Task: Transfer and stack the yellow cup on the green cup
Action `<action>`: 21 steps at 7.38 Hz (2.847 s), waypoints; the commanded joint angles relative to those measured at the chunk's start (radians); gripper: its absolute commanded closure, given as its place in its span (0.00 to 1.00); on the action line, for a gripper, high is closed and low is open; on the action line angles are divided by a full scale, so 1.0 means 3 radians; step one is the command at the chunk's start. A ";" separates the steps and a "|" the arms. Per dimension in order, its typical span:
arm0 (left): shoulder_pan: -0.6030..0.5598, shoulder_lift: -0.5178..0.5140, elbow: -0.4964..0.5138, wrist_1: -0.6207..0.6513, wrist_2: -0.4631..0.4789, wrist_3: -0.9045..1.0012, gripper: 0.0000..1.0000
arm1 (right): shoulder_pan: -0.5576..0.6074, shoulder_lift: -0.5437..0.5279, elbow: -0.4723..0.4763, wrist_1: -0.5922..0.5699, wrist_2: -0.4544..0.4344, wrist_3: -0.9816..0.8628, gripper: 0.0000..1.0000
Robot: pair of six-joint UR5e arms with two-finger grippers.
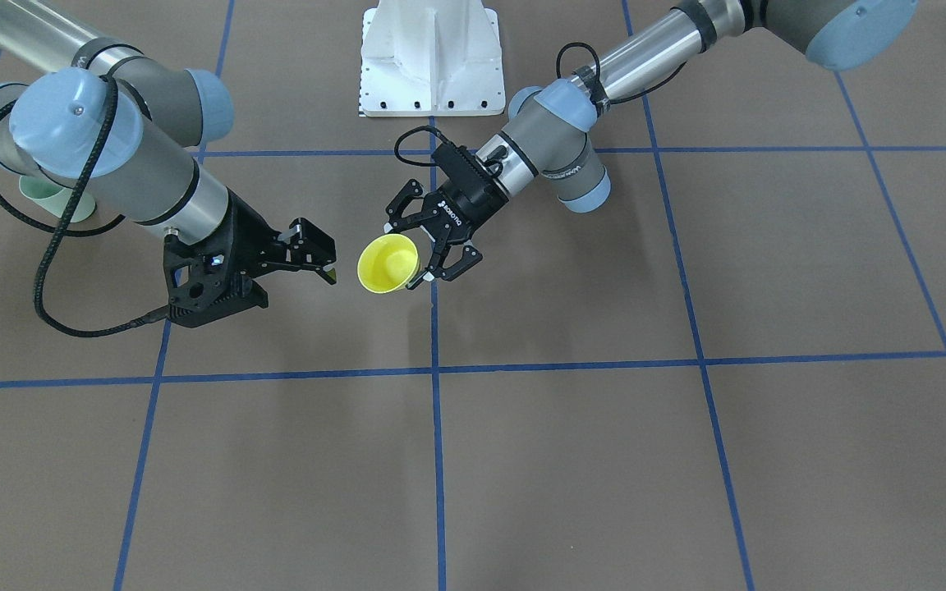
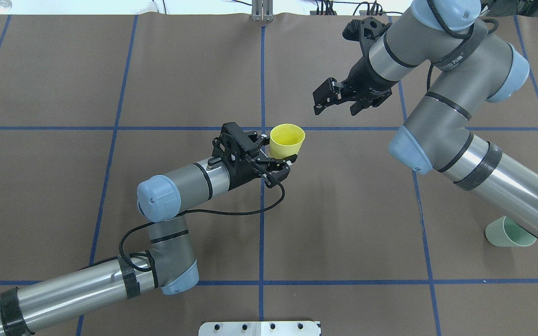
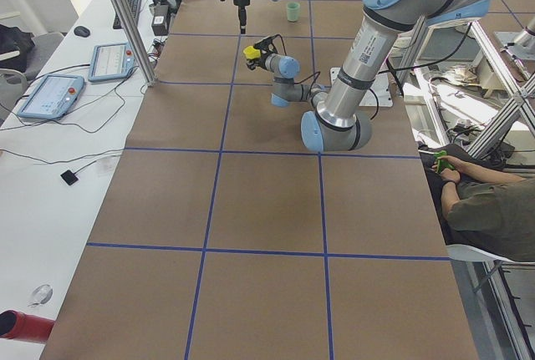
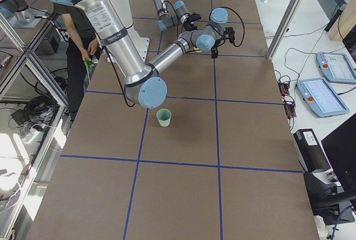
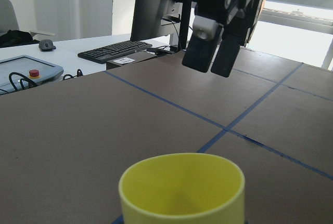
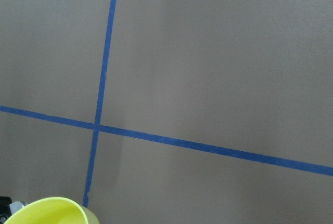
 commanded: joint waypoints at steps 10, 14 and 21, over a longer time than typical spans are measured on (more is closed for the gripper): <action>0.0140 0.0034 -0.0005 -0.0267 0.0193 0.0608 0.40 | -0.0336 -0.0011 0.0083 -0.0005 0.0195 0.0047 0.29; 0.0166 0.0029 -0.0051 -0.0267 0.0193 0.0603 0.40 | -0.0346 0.0015 0.0078 0.0000 0.0190 0.0139 0.42; 0.0171 0.0018 -0.0062 -0.0267 0.0229 0.0598 0.40 | -0.0341 0.0000 0.0093 0.0005 0.0196 0.0139 0.79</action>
